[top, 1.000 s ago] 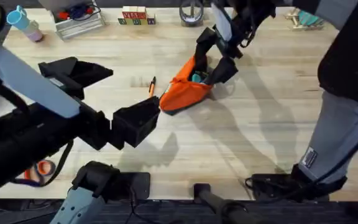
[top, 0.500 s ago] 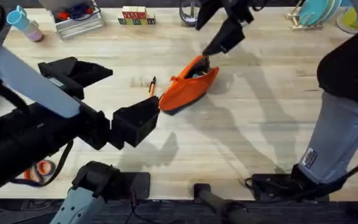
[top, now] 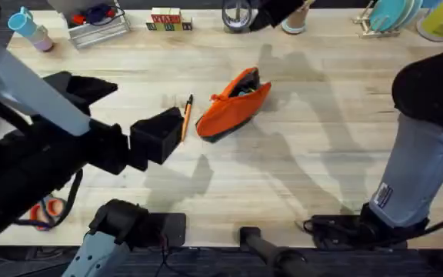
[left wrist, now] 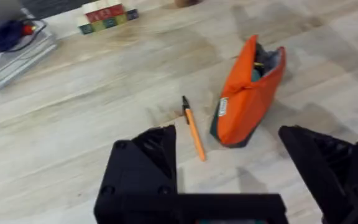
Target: Unzip the bag, pick up the pens from the table one at a time and place them inside, then zip the bag closed.
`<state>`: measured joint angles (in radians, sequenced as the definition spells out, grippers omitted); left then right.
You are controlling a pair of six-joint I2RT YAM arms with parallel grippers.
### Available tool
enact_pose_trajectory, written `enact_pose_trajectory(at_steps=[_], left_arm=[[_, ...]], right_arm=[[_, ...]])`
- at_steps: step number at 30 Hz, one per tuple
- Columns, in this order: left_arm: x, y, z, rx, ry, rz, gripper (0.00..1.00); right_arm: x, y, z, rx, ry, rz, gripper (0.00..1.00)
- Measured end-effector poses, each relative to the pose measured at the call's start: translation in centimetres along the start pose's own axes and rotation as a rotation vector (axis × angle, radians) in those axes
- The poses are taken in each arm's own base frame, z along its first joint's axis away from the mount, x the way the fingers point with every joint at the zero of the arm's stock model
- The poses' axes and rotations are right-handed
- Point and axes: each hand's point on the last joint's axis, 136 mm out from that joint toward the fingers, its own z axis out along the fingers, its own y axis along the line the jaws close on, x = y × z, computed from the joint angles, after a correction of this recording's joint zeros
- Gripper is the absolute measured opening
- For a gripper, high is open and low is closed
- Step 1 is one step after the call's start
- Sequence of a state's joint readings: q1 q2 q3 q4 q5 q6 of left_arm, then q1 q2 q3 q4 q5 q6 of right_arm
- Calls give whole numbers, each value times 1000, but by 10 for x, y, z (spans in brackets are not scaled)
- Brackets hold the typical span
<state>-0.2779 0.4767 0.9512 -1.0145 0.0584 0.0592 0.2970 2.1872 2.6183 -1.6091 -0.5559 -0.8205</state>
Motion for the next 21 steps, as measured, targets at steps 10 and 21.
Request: enact_pose_trajectory(at_steps=[10, 21], left_arm=[[1, 20, -1, -114, 5, -33, 993], [13, 23, 17, -130, 114, -40, 994]], right_arm=[[-4, -11, -35, 192, 13, 172, 997], [-4, 16, -79, 285, -15, 190, 997]])
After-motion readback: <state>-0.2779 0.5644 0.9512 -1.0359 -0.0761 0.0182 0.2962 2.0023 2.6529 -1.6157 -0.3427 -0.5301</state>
